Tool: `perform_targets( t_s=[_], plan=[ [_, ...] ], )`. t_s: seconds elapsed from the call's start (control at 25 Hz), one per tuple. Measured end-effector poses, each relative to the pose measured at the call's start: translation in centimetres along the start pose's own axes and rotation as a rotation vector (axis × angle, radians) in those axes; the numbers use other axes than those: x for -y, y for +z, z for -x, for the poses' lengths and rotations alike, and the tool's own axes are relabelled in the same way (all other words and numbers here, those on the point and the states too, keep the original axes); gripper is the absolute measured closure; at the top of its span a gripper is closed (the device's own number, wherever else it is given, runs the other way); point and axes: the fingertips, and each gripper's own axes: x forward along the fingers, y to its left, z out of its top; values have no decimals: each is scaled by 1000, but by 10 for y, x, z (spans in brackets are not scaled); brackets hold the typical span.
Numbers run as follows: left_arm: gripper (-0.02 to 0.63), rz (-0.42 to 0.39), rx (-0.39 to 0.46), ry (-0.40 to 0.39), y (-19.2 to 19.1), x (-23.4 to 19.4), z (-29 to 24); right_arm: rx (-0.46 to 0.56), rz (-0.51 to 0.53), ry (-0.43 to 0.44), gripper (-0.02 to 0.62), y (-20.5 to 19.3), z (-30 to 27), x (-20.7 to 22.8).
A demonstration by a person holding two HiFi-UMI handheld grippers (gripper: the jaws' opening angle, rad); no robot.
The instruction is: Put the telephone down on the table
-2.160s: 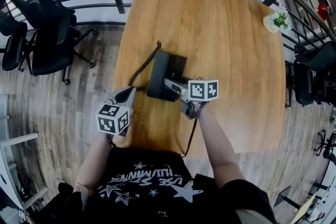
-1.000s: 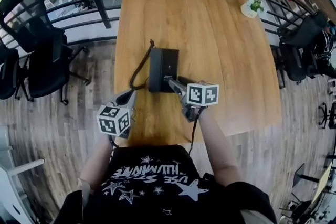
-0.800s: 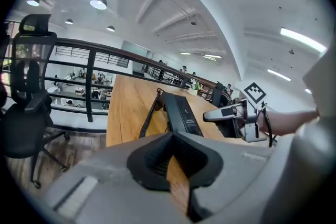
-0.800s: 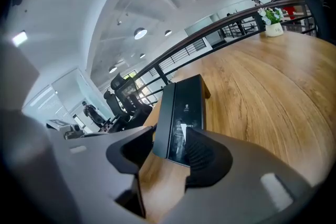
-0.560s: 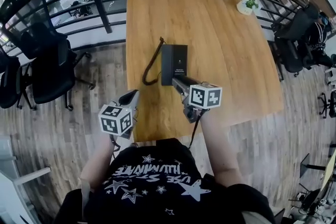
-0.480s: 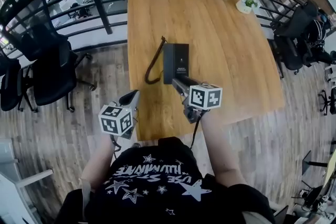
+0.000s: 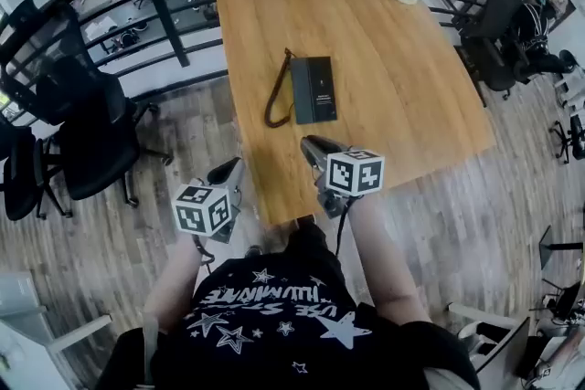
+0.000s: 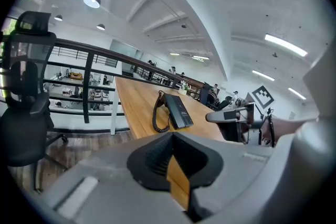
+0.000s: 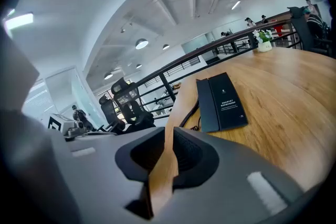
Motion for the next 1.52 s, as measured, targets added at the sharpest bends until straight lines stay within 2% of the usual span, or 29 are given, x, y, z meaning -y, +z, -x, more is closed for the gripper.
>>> perform_targets(
  t_s=[0.2,0.36,0.56,0.88,1.12,1.52],
  plan=[
    [604,-15,-15,-60,-14,2,28,49,-30,-49,595,-24,21,-26],
    [604,-20,-38,-111,-25,2,44,79,-65,-102,597,-50,41,-45],
    [604,-19,-61,-151,-34,4,47,73,-115,-180,597,-80,66,-48],
    [604,-5,-58,-181,-45,22,49,60,-111,-165,597,-95,76,-61],
    [604,-33,-74,-178,-61,44,60,59,-126,-149,597,-121,92,-71],
    [604,-53,-78,-186,-99,105,99,61,-100,-119,597,-160,151,-92]
  ],
)
